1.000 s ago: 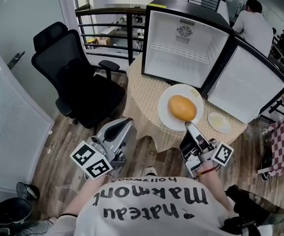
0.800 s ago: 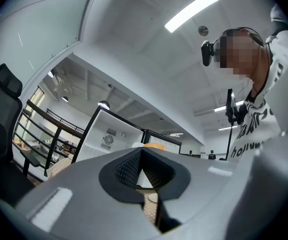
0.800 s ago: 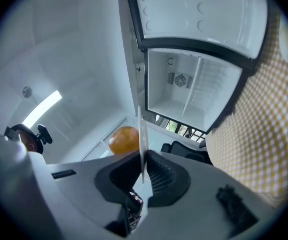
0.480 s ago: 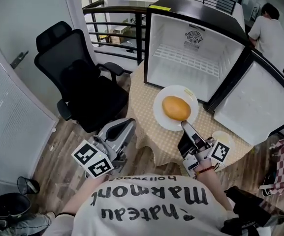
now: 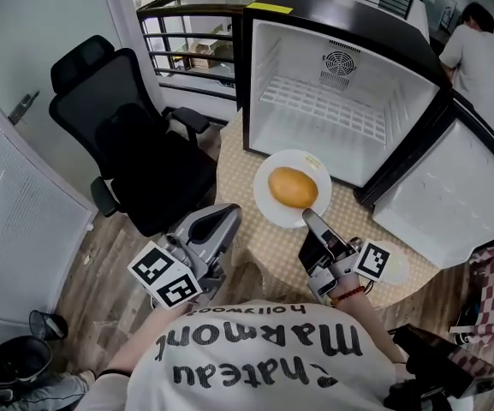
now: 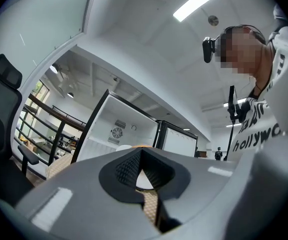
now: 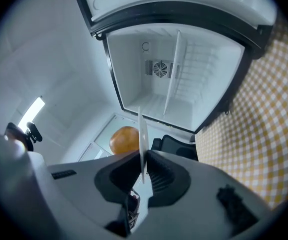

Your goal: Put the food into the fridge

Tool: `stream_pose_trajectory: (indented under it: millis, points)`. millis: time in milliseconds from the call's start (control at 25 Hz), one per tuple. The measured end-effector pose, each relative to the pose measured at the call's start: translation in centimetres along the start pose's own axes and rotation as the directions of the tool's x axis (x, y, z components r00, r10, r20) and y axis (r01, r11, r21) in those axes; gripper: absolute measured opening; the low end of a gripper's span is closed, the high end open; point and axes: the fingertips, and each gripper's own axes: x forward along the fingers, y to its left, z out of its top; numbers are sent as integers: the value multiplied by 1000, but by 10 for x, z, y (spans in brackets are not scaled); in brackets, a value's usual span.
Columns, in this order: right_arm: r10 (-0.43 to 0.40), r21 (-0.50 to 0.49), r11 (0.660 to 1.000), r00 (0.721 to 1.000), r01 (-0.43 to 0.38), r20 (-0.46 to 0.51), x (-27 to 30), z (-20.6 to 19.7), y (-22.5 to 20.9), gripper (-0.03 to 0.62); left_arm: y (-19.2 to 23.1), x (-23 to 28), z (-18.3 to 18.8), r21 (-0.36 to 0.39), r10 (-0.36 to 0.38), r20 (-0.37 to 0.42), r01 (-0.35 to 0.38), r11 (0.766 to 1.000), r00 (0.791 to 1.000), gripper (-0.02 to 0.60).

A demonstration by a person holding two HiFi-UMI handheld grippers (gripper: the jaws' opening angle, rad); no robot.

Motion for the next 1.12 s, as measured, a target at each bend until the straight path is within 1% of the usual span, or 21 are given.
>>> stream_pose_trajectory:
  millis: [160, 400, 520, 680, 760, 840, 920, 1040, 1120]
  points:
    - [-25, 39, 999, 1000, 24, 19, 8, 10, -15, 26, 10, 11, -8, 9, -9, -27, 9, 1000, 1000, 5]
    - [-84, 12, 996, 996, 84, 14, 23, 32, -38, 26, 39, 25, -9, 24, -5, -69, 6, 1000, 998, 5]
    - [-129, 16, 992, 991, 128, 38, 23, 42, -52, 26, 50, 35, -11, 50, -28, -106, 33, 998, 994, 5]
    - [-192, 44, 981, 978, 189, 84, 28, 52, -74, 26, 75, 53, -14, 62, -43, -131, 52, 997, 990, 5]
    - [-208, 46, 978, 972, 205, 104, 35, 57, -82, 26, 90, 68, -20, 60, -67, -151, 77, 995, 986, 5]
    - [-214, 56, 977, 968, 208, 134, 43, 60, -87, 25, 101, 82, -28, 36, -117, -177, 125, 991, 977, 5]
    - [-229, 71, 973, 958, 220, 170, 49, 59, -92, 25, 110, 92, -35, 16, -172, -212, 179, 984, 962, 5]
    - [-270, 100, 962, 936, 253, 225, 58, 58, -102, 25, 124, 104, -39, -16, -237, -247, 241, 970, 939, 5]
    - [-296, 117, 955, 919, 274, 260, 64, 60, -112, 26, 135, 111, -41, -22, -263, -264, 267, 963, 928, 5]
